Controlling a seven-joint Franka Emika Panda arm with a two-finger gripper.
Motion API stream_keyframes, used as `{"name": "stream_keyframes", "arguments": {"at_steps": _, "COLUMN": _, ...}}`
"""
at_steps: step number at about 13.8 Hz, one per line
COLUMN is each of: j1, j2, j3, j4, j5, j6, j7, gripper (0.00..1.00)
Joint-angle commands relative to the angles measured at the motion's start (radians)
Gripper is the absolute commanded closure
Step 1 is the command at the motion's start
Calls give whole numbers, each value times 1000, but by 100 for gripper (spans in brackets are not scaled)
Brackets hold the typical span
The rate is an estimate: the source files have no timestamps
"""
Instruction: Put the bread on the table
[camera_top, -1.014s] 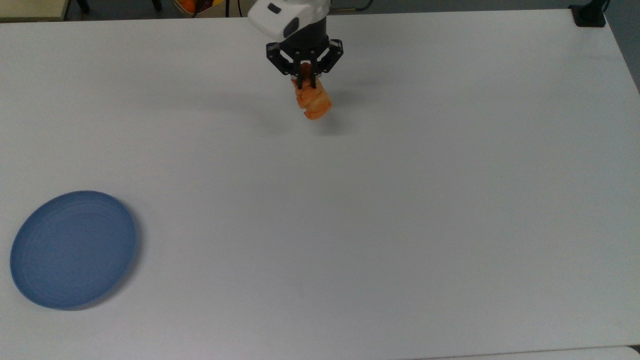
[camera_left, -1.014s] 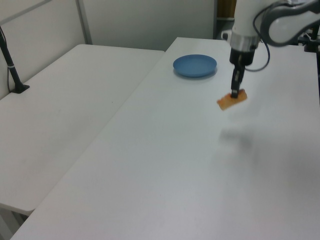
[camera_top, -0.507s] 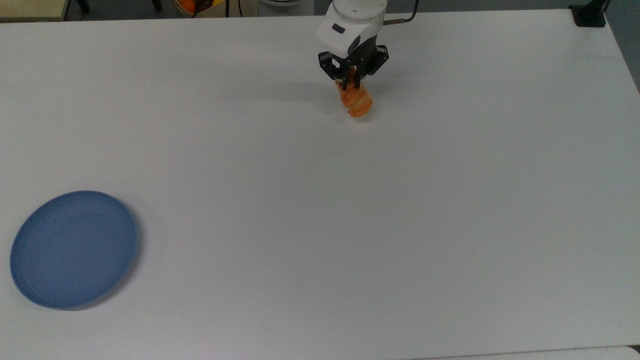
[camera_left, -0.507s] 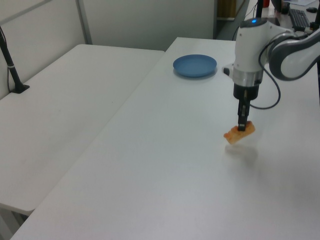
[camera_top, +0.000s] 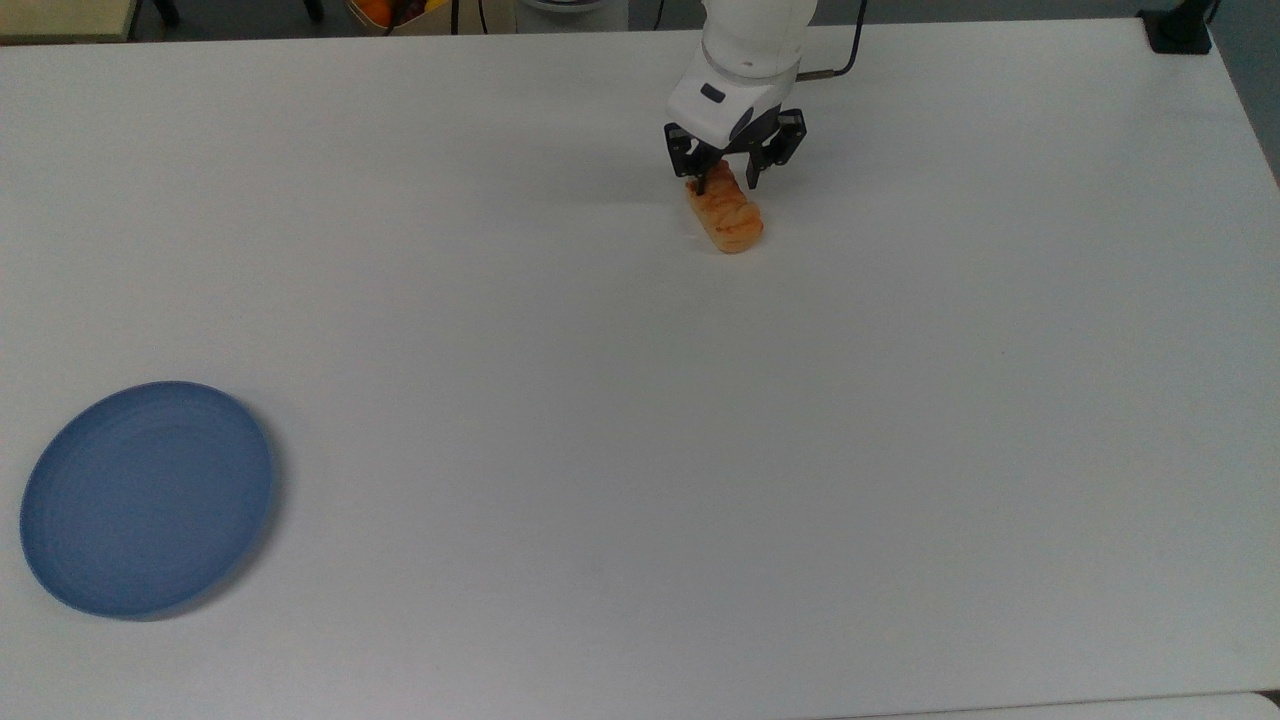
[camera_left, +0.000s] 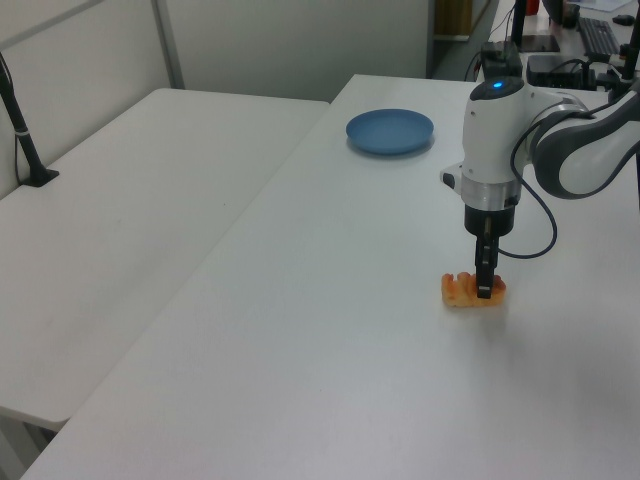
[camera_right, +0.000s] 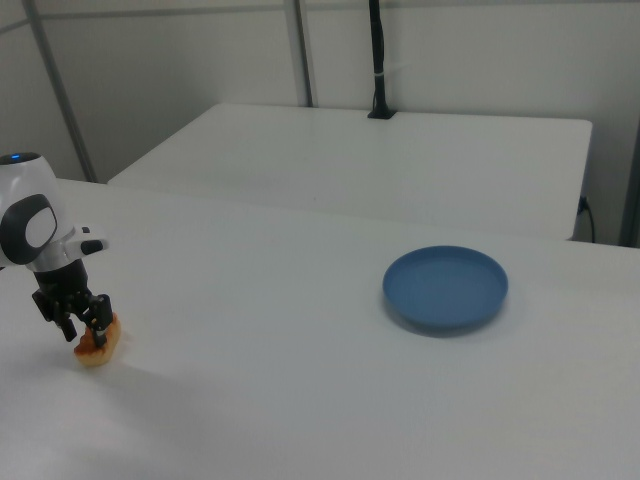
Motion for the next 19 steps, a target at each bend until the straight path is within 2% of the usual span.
{"name": "stream_keyframes", "arguments": {"at_steps": 1, "j1": 31, "j2": -14, "j3": -10, "j4": 26, "j5": 1, "j6": -80, "j7": 33, "gripper": 0}}
{"name": "stream_keyframes", "arguments": {"at_steps": 4, "j1": 26, "j2": -28, "j3": -10, "j4": 102, "j5": 1, "j6": -203, "j7": 20, "gripper": 0}}
{"name": "stream_keyframes", "arguments": {"at_steps": 7, "j1": -9, "j2": -31, "j3": -16, "j4": 184, "j5": 0, "j6": -258, "j7": -35, "gripper": 0}}
{"name": "stream_keyframes", "arguments": {"at_steps": 9, "j1": -55, "j2": -36, "j3": -20, "j4": 266, "j5": 0, "j6": -341, "j7": -39, "gripper": 0}}
{"name": "stream_keyframes", "arguments": {"at_steps": 11, "j1": -144, "j2": -42, "j3": -21, "j4": 409, "j5": 0, "j6": -478, "j7": -41, "gripper": 0}}
{"name": "stream_keyframes", "arguments": {"at_steps": 12, "j1": -174, "j2": -53, "j3": -21, "j4": 443, "j5": 0, "j6": -511, "j7": -42, "gripper": 0}}
{"name": "stream_keyframes", "arguments": {"at_steps": 15, "j1": -260, "j2": -111, "j3": -55, "j4": 483, "j5": 0, "j6": -557, "j7": -138, "gripper": 0}}
{"name": "stream_keyframes", "arguments": {"at_steps": 19, "j1": -300, "j2": -125, "j3": -99, "j4": 579, "j5": 1, "j6": -674, "j7": -249, "gripper": 0}}
